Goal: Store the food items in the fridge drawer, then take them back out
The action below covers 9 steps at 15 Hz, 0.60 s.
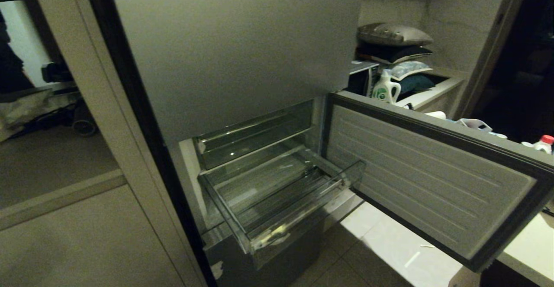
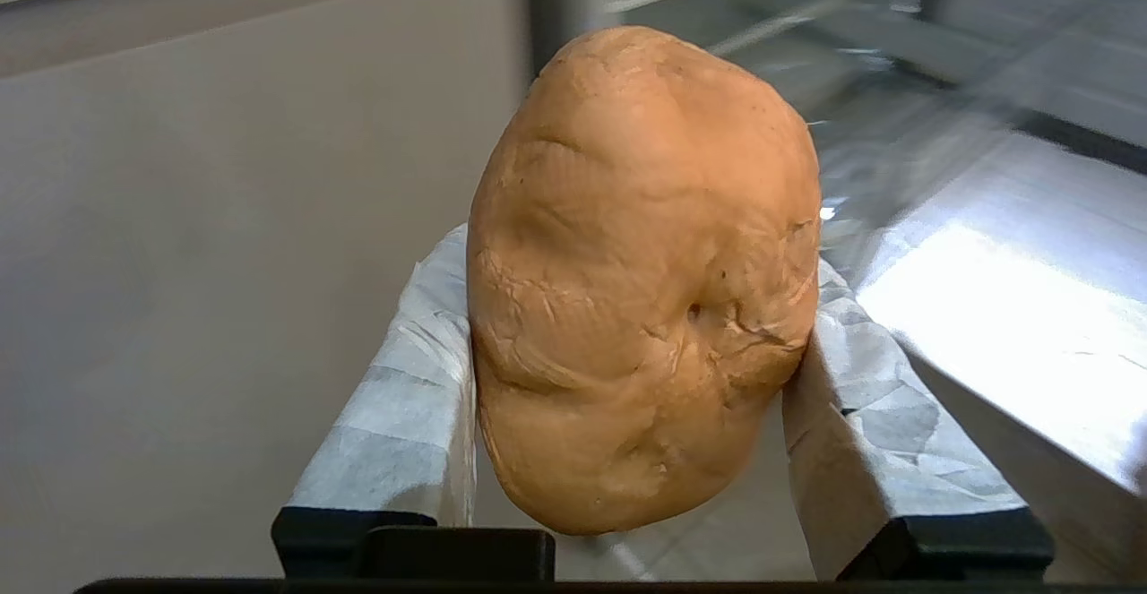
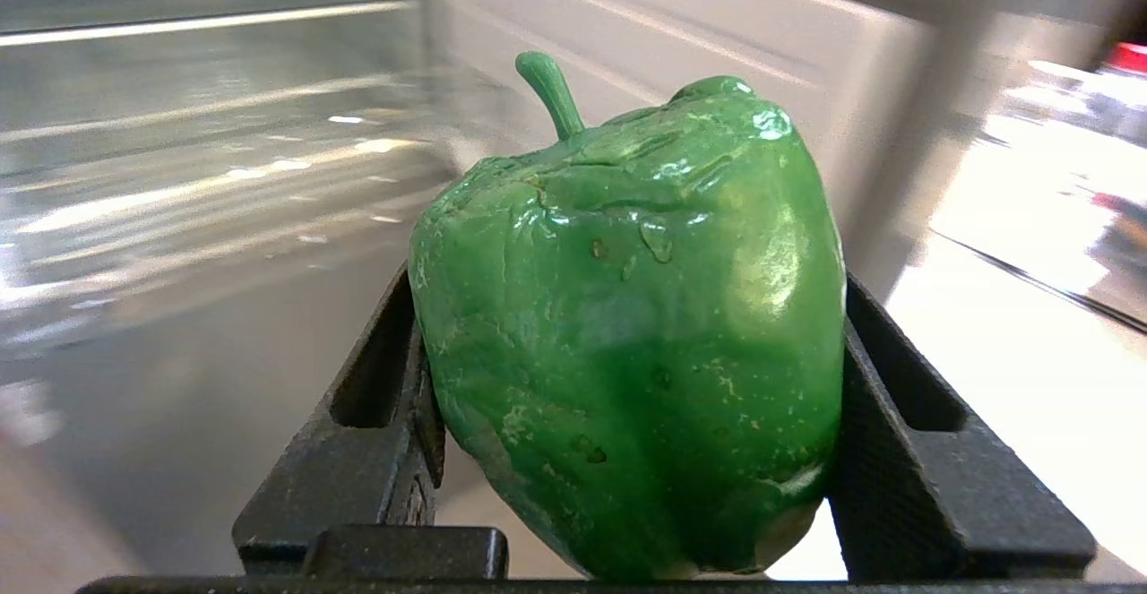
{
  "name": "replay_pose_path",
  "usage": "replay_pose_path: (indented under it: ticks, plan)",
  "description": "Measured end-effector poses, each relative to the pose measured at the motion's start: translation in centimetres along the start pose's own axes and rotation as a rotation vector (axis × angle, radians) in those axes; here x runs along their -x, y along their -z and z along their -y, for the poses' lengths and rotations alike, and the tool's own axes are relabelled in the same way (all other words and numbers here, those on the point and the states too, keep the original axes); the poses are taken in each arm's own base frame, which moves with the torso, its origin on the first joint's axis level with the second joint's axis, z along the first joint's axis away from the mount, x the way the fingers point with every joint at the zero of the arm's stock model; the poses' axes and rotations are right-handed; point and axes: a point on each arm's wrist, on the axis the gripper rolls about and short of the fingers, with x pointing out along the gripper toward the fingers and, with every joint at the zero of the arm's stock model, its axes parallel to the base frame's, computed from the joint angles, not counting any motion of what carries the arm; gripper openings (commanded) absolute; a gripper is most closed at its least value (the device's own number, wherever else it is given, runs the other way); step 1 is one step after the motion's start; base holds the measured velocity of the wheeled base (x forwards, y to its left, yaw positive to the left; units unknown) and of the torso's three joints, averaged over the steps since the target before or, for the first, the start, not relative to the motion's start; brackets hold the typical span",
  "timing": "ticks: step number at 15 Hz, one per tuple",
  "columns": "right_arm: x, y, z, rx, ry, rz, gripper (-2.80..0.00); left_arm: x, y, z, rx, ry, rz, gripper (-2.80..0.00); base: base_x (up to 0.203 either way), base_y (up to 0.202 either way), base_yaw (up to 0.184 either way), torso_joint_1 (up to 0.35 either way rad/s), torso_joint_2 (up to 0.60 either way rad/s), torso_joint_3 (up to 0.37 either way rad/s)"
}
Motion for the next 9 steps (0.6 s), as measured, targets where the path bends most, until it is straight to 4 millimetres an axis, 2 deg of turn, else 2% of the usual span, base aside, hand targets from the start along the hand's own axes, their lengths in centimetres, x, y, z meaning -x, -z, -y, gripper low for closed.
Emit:
replay_pose_path:
  ticks: [9]
  plan:
    - [0.00,0.00,0.00,-0.003,0.000,0.000,-2.80,0.00,0.00,0.00,0.000,0.000,0.000,-2.80,-0.002,0.009,-0.175,0.003,0.00,0.002]
